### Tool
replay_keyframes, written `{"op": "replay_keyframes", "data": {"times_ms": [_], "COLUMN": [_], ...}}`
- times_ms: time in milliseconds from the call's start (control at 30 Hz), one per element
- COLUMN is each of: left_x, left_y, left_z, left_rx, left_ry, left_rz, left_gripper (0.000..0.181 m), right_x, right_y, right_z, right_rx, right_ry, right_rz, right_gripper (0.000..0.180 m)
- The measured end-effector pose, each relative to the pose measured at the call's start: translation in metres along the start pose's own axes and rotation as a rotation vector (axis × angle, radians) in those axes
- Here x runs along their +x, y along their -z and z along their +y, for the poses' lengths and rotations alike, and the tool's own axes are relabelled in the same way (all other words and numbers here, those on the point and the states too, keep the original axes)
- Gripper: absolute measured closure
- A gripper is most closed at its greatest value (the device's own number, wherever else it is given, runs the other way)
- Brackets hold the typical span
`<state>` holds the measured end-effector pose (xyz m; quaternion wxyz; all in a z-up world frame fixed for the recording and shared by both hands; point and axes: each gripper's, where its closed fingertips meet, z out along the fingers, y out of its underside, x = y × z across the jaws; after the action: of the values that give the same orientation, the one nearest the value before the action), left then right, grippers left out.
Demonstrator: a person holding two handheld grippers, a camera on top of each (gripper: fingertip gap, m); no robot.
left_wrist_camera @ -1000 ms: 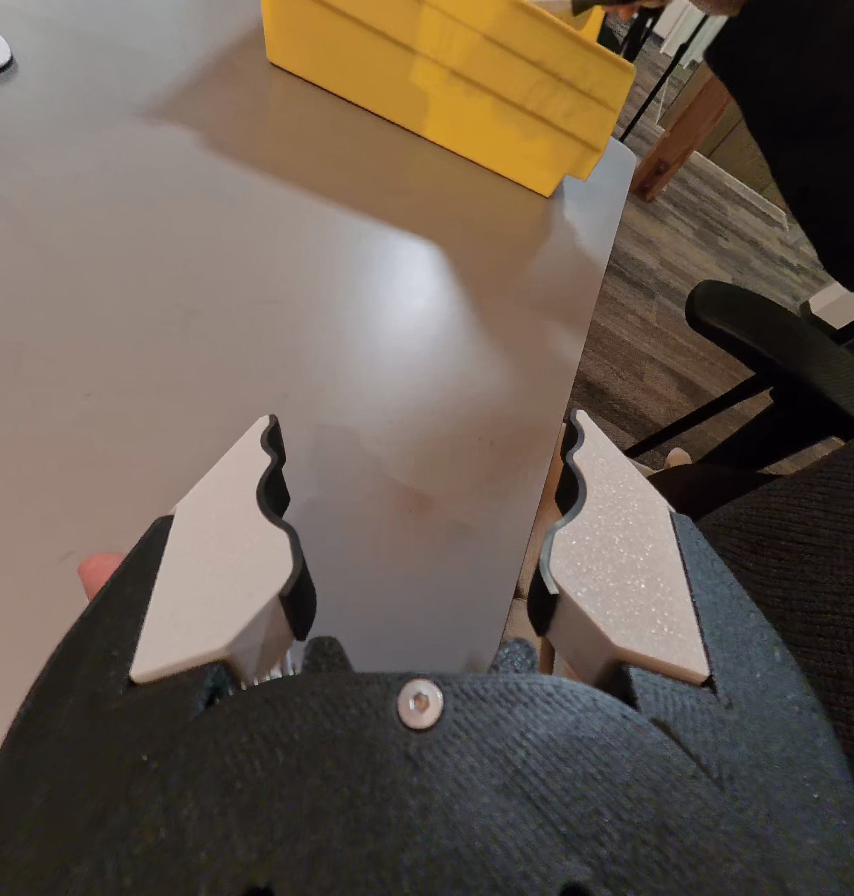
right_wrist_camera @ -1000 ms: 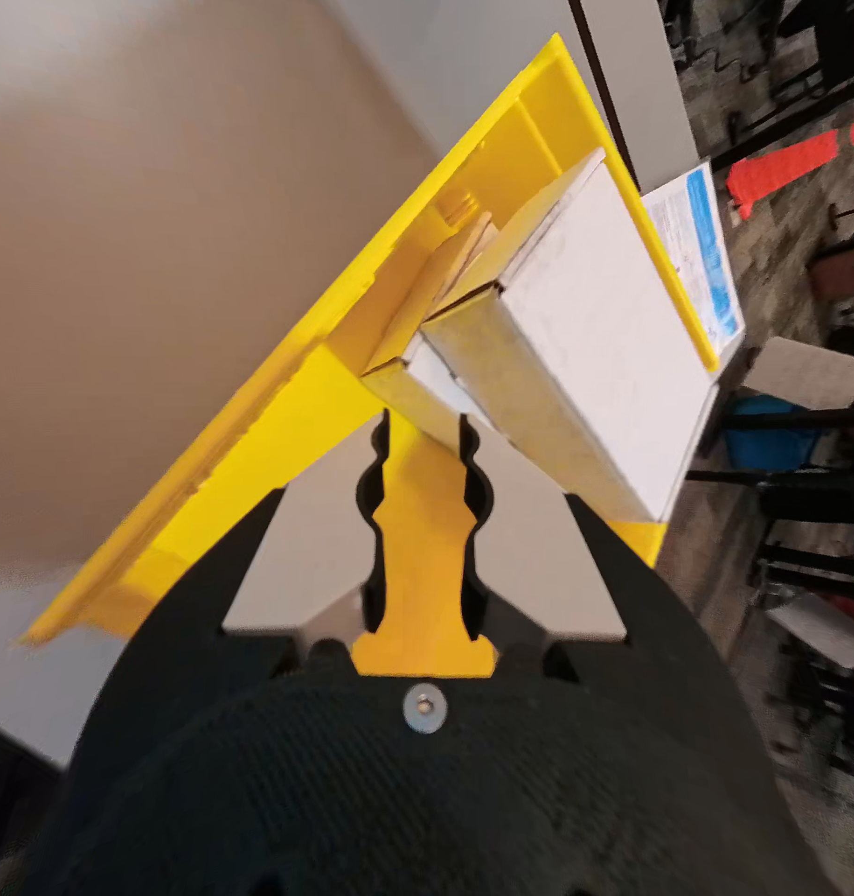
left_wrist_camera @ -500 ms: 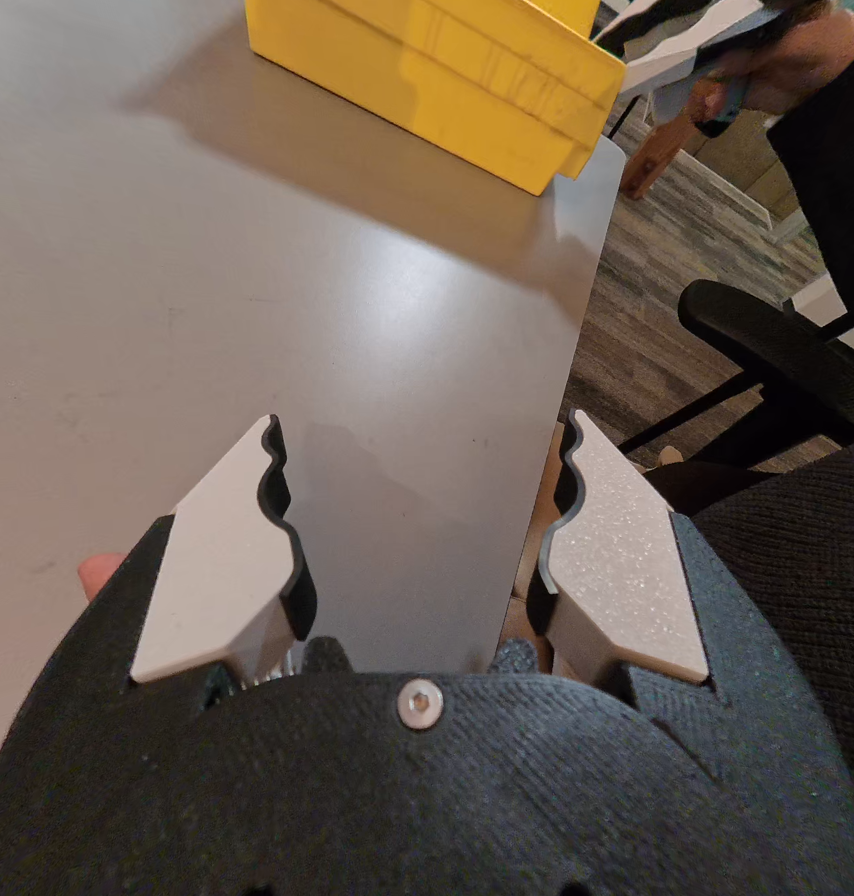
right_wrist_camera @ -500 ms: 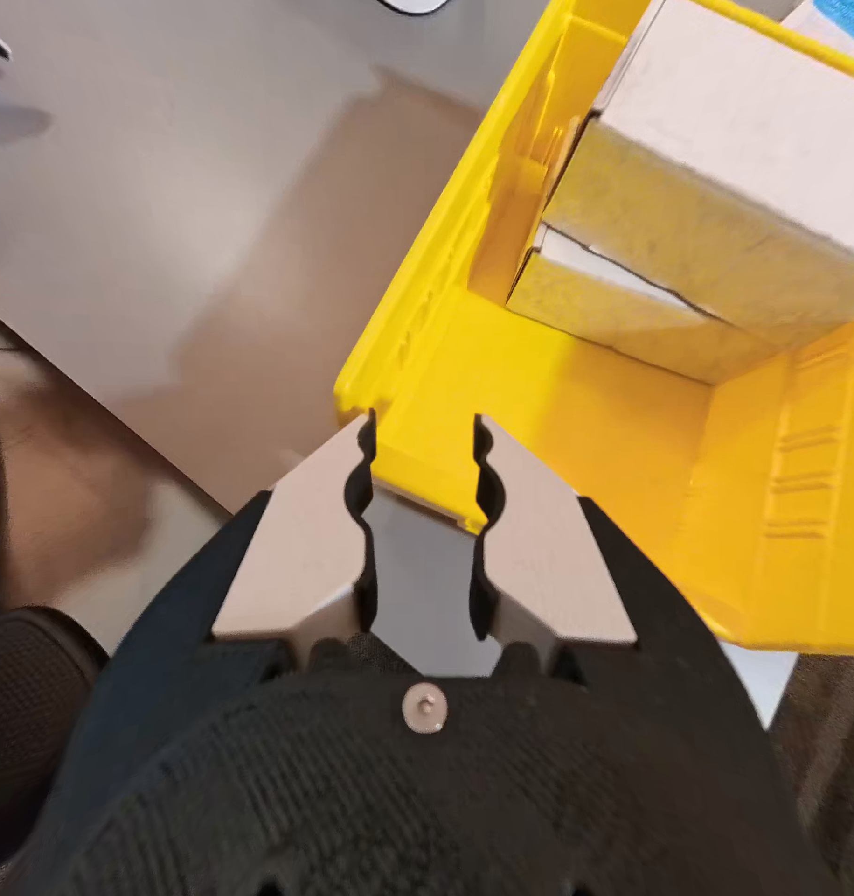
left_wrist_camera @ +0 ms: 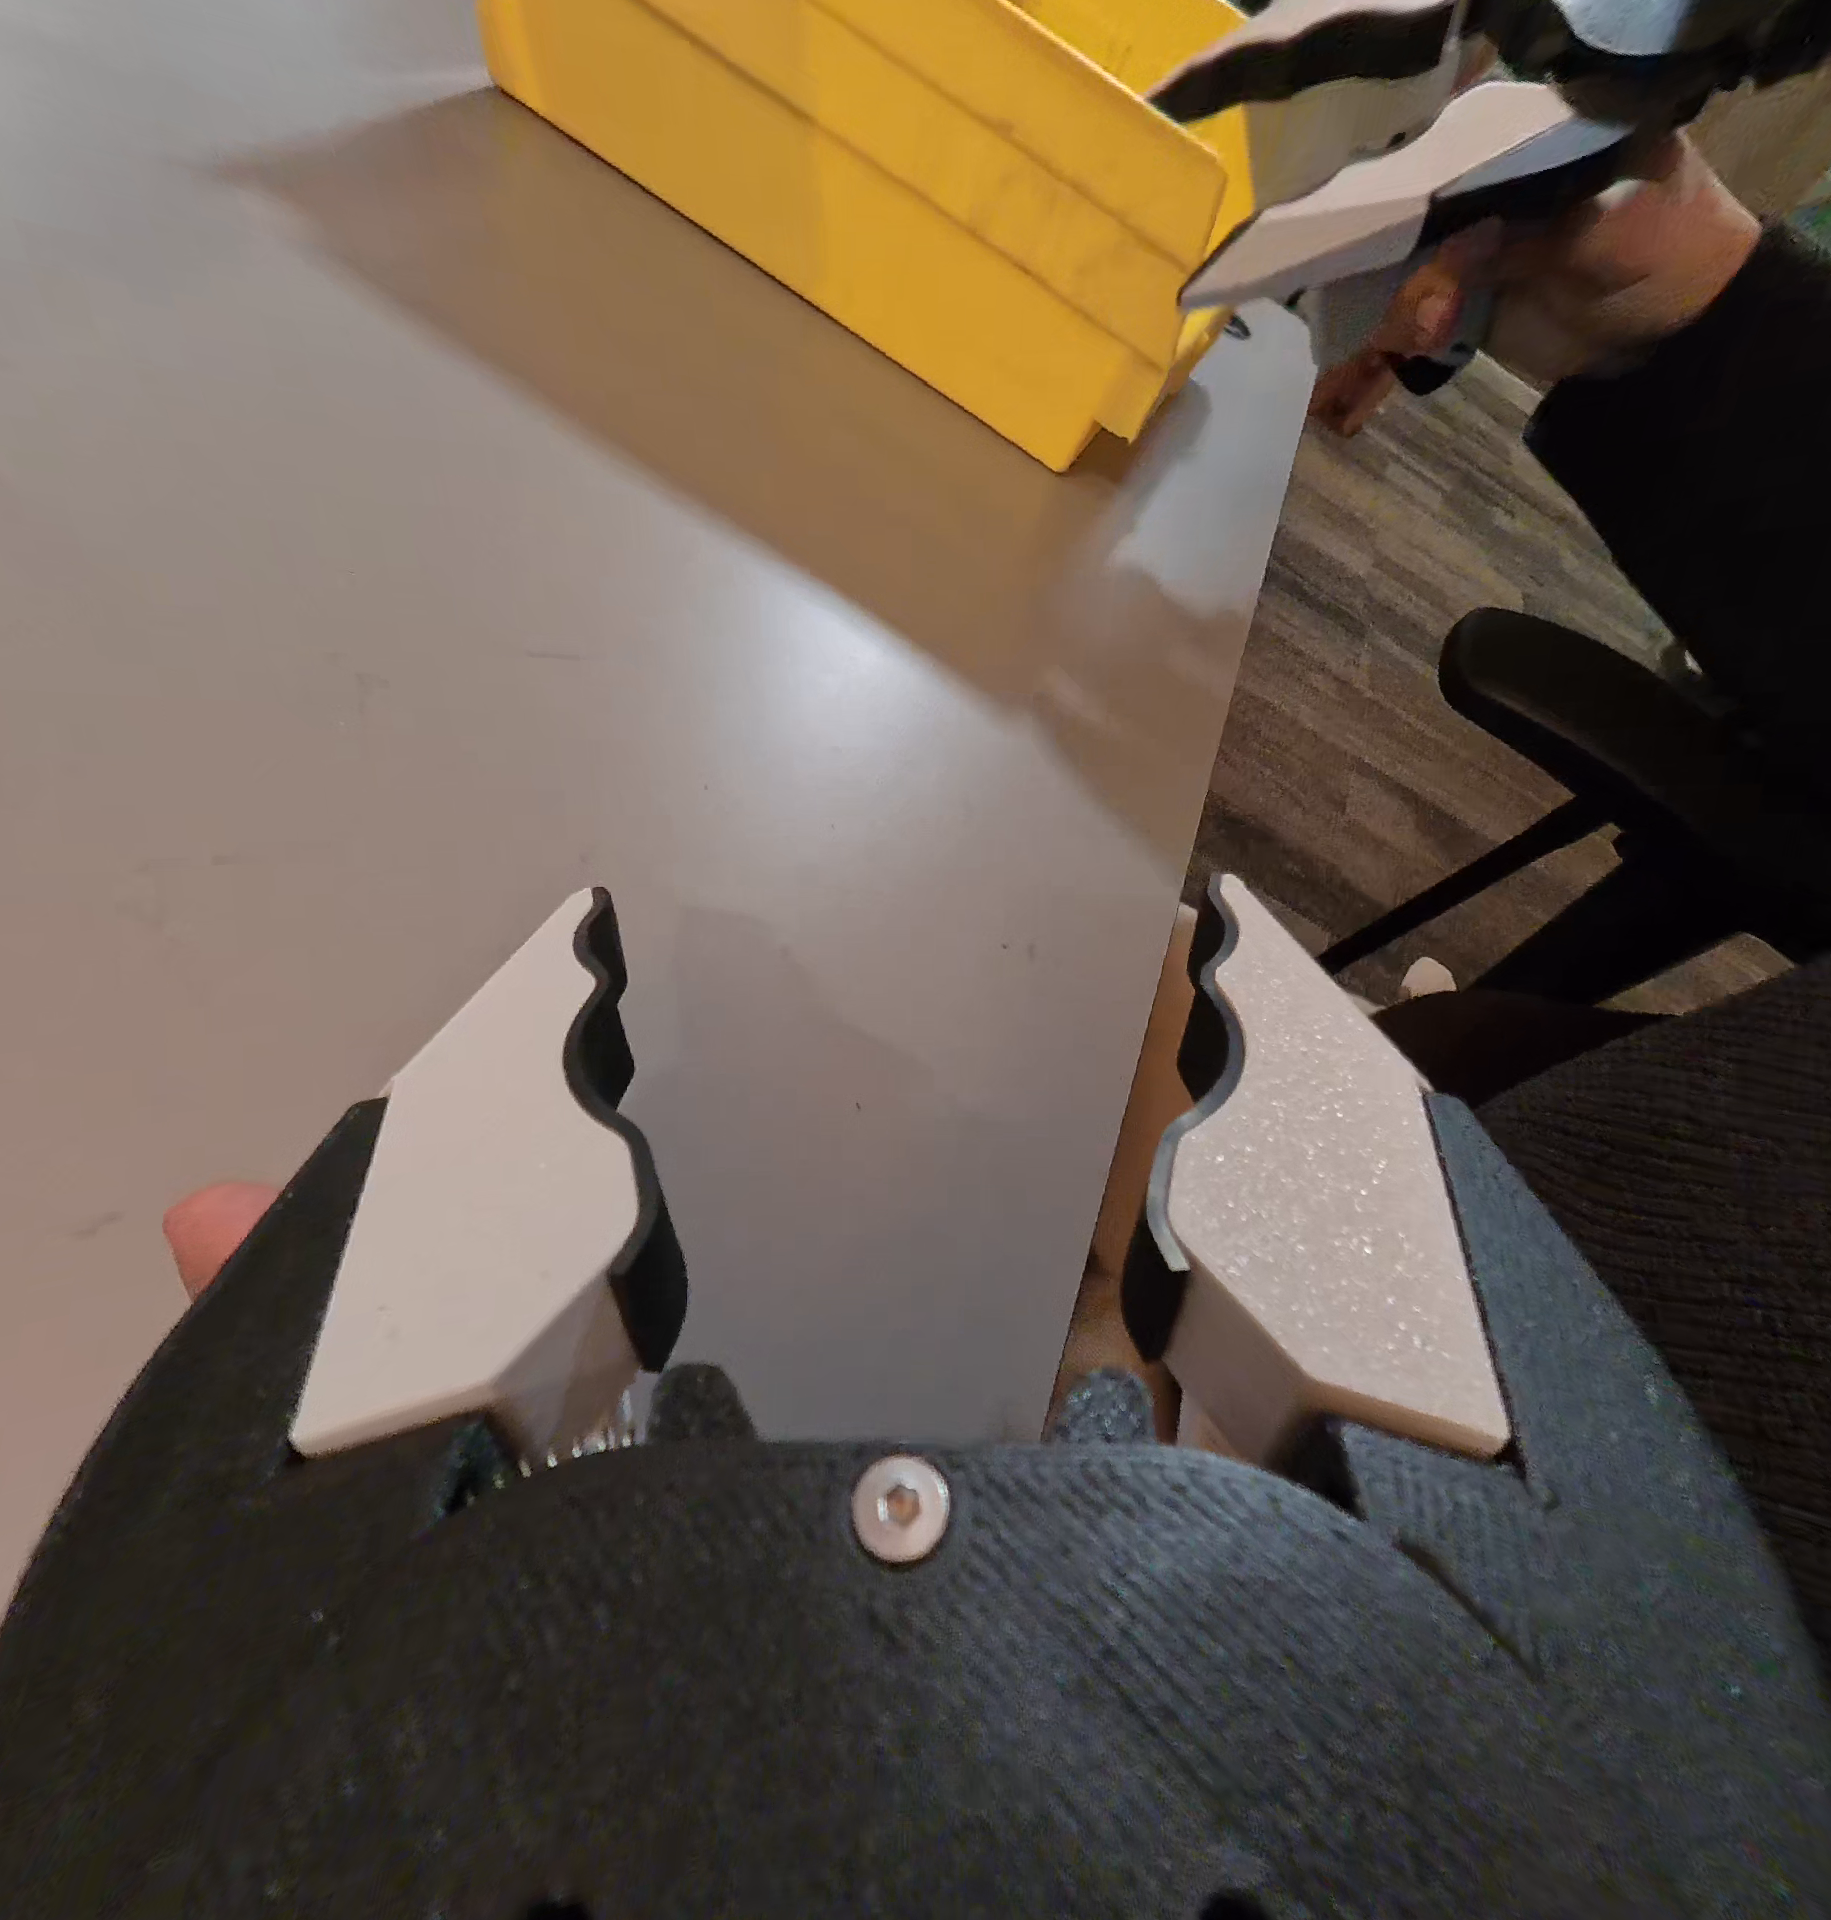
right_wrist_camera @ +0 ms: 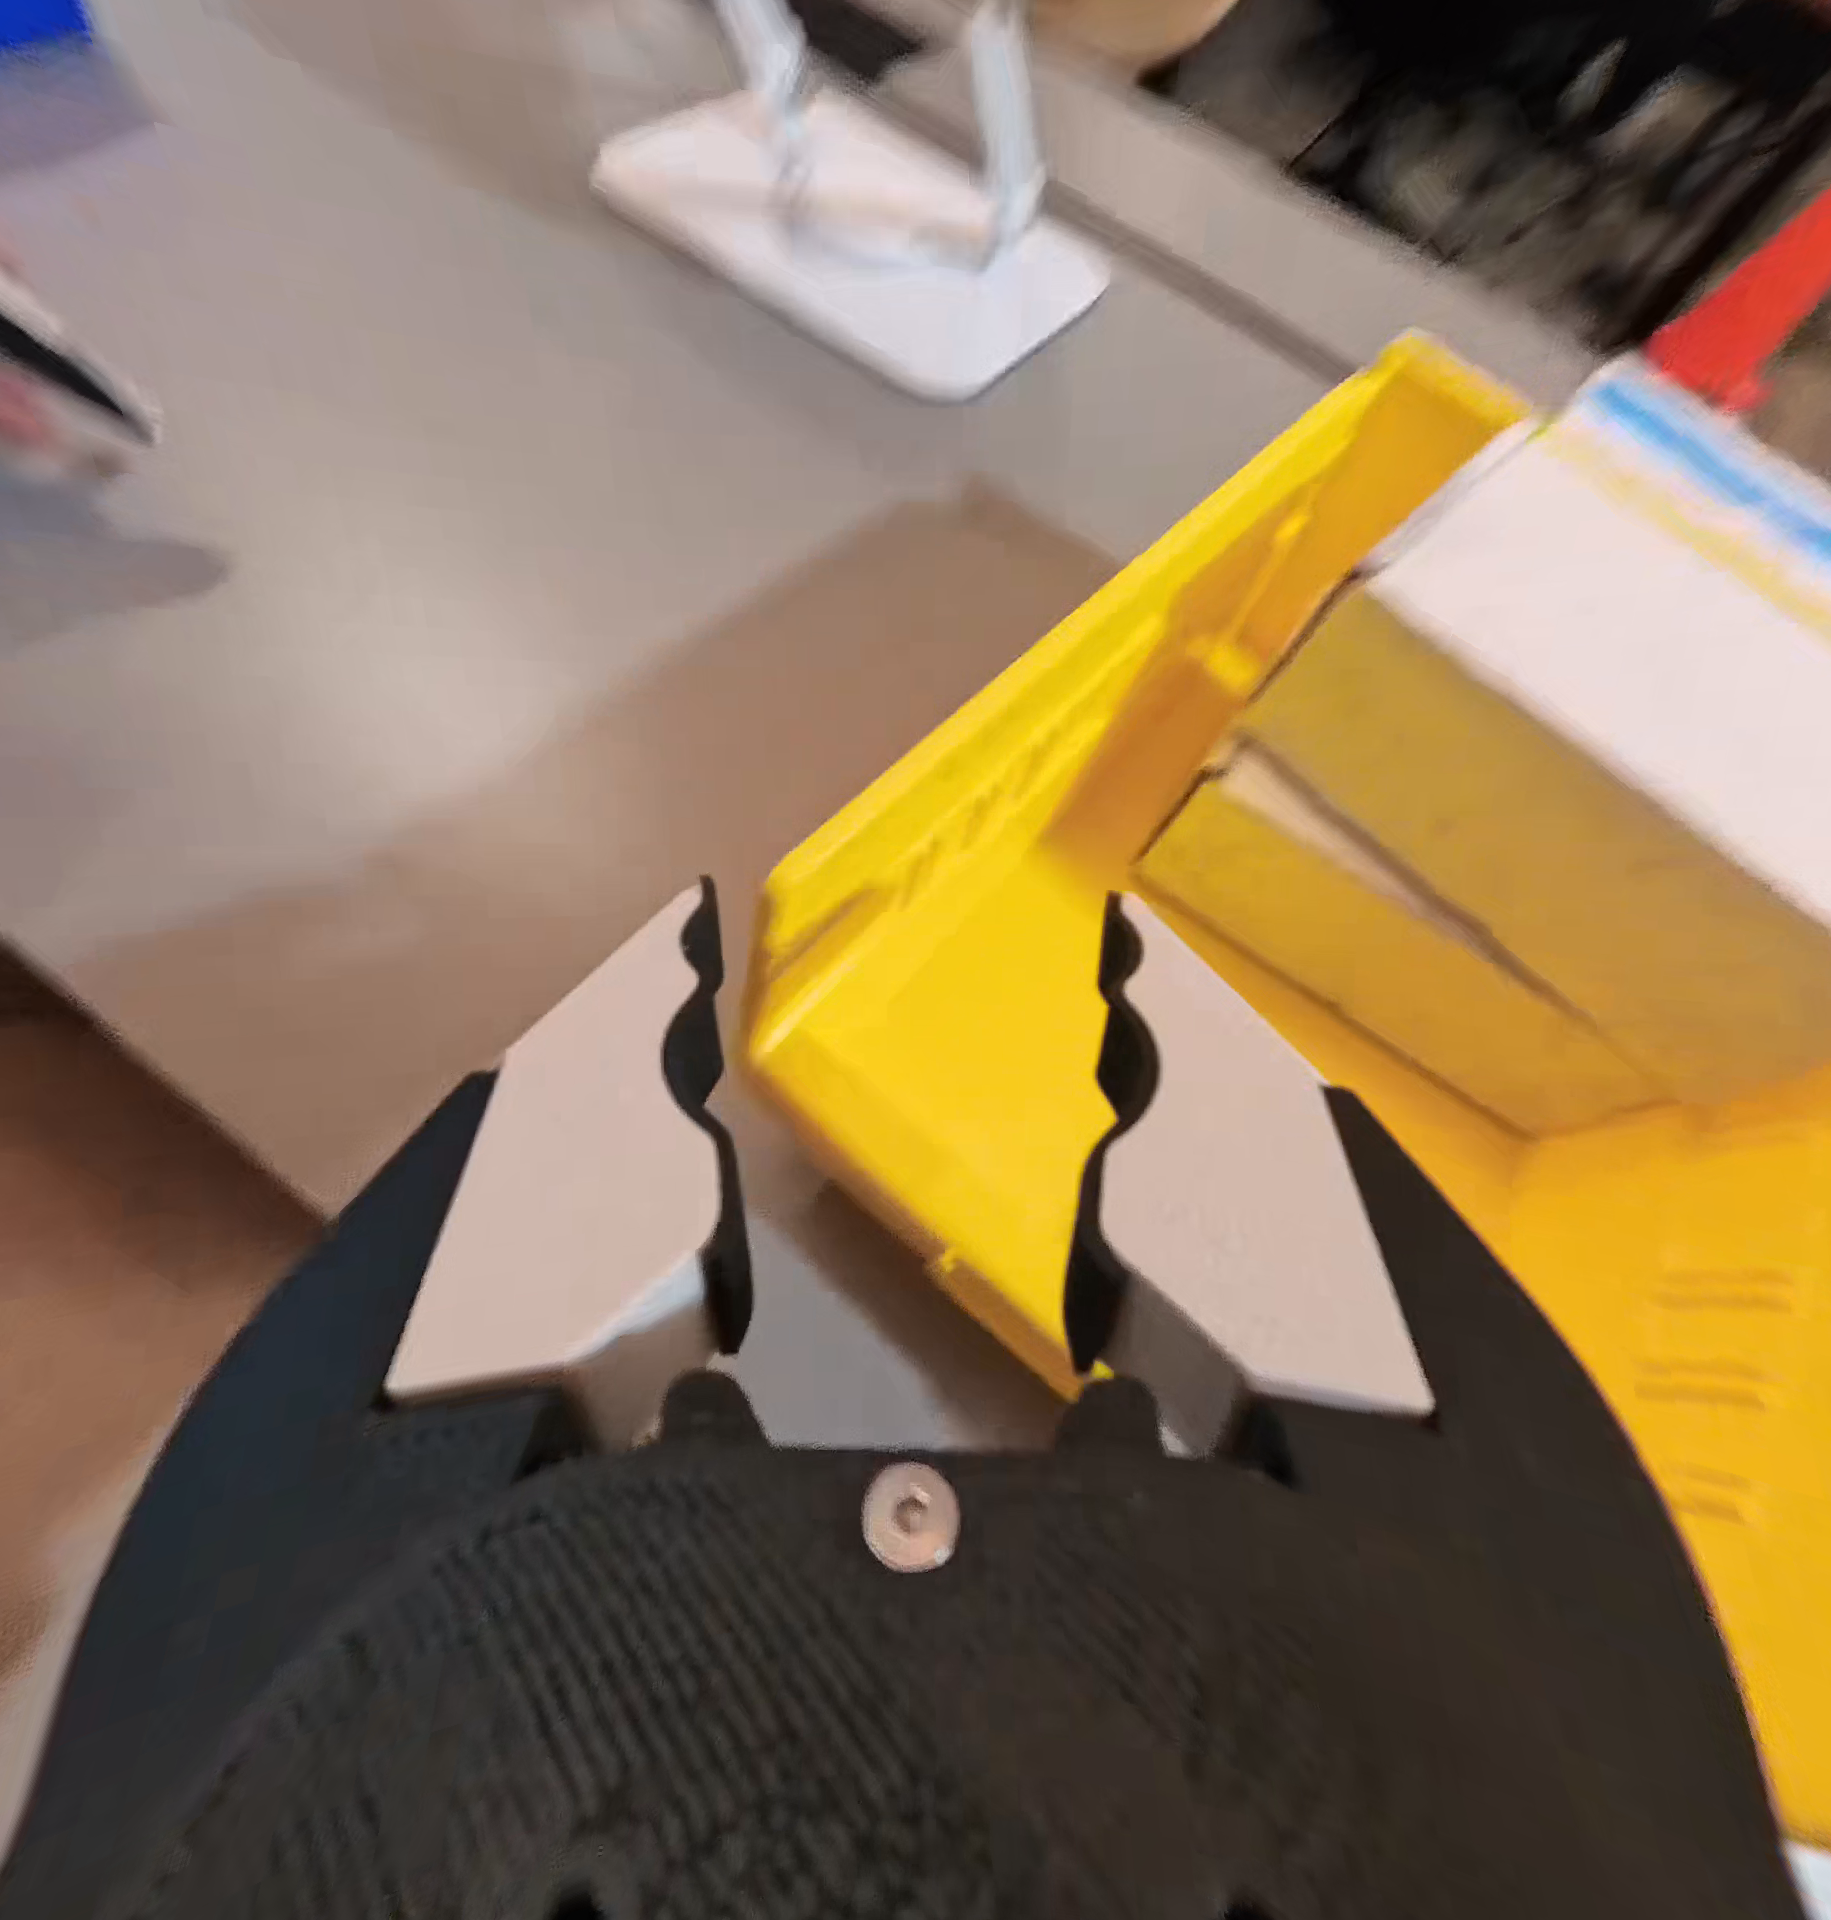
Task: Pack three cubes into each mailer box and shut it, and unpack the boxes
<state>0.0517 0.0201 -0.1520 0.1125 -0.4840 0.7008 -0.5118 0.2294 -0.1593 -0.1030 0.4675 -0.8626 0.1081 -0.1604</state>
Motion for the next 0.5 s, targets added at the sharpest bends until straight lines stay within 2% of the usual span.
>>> {"op": "replay_keyframes", "data": {"times_ms": [67,133,200,267,333,400,500], "left_x": [-0.008,-0.015,-0.021,-0.026,-0.040,-0.058,-0.078], "left_y": [0.002,0.004,0.009,0.016,0.031,0.046,0.062], "left_z": [-0.003,-0.008,-0.013,-0.020,-0.031,-0.038,-0.043], "left_rx": [0.014,0.038,0.070,0.112,0.203,0.288,0.383], "left_ry": [0.019,0.025,0.033,0.022,0.011,0.061,0.161], "left_rz": [-0.042,-0.076,-0.105,-0.127,-0.195,-0.246,-0.219], "left_gripper": [0.071,0.081,0.091,0.101,0.112,0.130,0.163], "right_x": [0.023,0.054,0.090,0.121,0.146,0.156,0.161], "right_y": [0.015,0.034,0.057,0.089,0.117,0.122,0.107], "right_z": [-0.028,-0.046,-0.034,0.001,0.027,0.041,0.066], "right_rx": [0.166,0.332,0.452,0.520,0.466,0.367,0.278], "right_ry": [-0.084,-0.237,-0.336,-0.337,-0.305,-0.254,-0.314], "right_rz": [0.114,0.234,0.414,0.683,0.875,0.901,0.869], "right_gripper": [0.110,0.109,0.106,0.107,0.099,0.096,0.096]}}
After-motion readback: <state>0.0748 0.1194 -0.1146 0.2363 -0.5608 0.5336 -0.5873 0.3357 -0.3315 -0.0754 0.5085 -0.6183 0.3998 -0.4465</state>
